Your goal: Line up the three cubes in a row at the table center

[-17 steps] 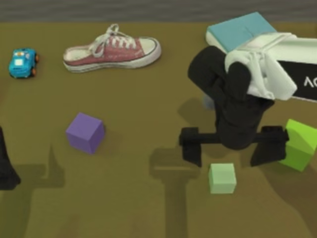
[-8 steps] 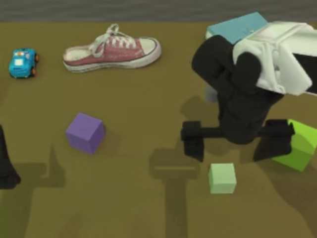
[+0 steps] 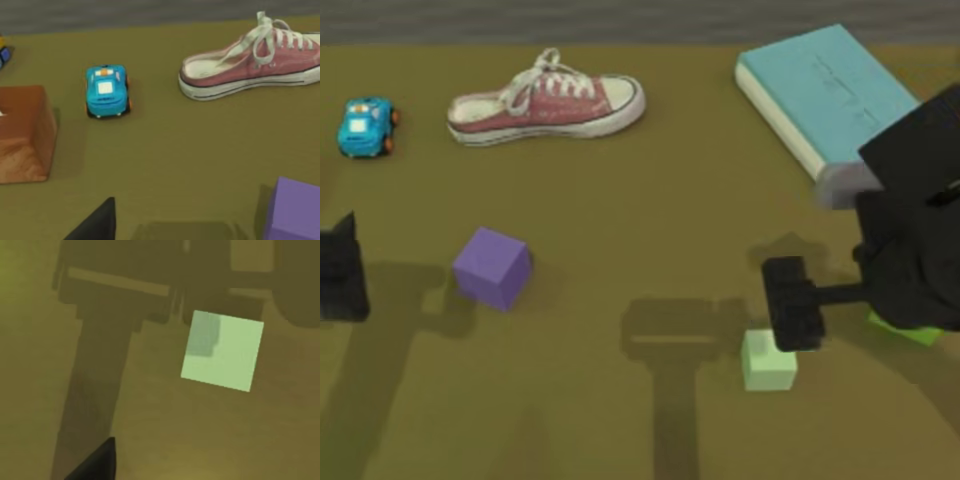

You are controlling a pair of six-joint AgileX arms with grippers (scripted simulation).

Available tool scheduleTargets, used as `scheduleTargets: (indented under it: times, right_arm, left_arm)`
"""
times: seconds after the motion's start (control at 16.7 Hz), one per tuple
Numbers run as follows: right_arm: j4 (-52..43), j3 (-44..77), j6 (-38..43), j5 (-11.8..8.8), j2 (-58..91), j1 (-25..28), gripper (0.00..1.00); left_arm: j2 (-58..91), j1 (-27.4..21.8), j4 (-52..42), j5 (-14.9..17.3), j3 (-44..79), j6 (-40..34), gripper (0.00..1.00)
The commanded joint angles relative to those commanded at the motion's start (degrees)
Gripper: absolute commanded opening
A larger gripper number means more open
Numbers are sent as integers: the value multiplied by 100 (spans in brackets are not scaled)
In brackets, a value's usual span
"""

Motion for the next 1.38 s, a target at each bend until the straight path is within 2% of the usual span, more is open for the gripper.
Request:
scheduleTargets:
  times: [0.36,0.78,1.08,1.38]
  right_arm:
    - [1775,-2579,-1109,-78,-3457,-883,100]
    - [3595,-4789,-2225,-57,-6423,-2586,100]
    - [4331,-5454,-2632,-8,-7468,-3503,100]
    - [4417,-5518,-2675,0,-7587,-3622,100]
  left_arm:
    - [3795,-505,-1945,-13,2637,203,100]
    - [7198,-1022,-3832,-5,5297,399,100]
    - [8486,-1215,-4488,-7,6384,469,100]
    - [8620,-1237,-4562,-8,6521,477,100]
